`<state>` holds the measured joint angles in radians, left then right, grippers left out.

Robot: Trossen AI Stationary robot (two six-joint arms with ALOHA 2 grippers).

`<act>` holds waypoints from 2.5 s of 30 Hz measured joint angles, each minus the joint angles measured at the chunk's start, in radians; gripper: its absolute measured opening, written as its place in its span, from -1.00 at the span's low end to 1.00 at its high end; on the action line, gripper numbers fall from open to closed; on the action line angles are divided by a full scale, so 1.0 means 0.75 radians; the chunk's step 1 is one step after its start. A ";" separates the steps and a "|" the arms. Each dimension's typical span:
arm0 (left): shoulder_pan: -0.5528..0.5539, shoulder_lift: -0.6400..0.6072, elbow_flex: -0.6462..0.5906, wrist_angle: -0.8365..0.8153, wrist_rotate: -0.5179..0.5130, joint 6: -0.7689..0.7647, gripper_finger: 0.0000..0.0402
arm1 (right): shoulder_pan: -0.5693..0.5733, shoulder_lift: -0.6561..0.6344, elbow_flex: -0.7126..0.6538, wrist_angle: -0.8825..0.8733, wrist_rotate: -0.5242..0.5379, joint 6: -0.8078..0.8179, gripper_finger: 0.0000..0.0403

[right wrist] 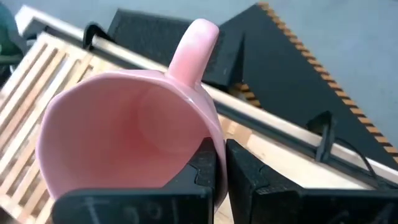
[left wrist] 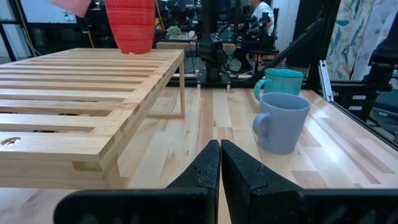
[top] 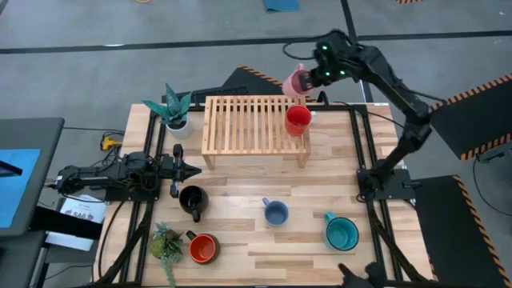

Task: Place coffee mugs
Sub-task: Put the pink mug on the shelf

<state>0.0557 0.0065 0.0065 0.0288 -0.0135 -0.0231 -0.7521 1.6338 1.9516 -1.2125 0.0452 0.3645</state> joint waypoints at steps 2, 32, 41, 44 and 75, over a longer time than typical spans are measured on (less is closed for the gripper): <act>0.000 0.000 0.000 0.000 0.000 0.000 -1.00 | 0.000 0.043 0.033 -0.045 -0.016 -0.005 -0.81; 0.000 0.000 0.000 0.000 0.000 0.000 -1.00 | 0.026 0.162 0.055 -0.277 -0.065 0.035 -0.81; 0.000 0.000 0.000 0.000 0.000 0.001 -1.00 | 0.072 0.162 0.054 -0.266 -0.088 0.066 -0.76; 0.000 0.000 0.000 0.000 0.000 0.000 -1.00 | 0.082 0.163 0.054 -0.247 -0.089 0.071 -0.73; 0.000 0.000 0.000 0.000 0.000 0.000 -1.00 | 0.087 0.163 0.053 -0.227 -0.091 0.064 -0.68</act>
<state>0.0558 0.0064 0.0067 0.0285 -0.0135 -0.0230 -0.6872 1.7557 1.9915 -1.3830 -0.0228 0.4127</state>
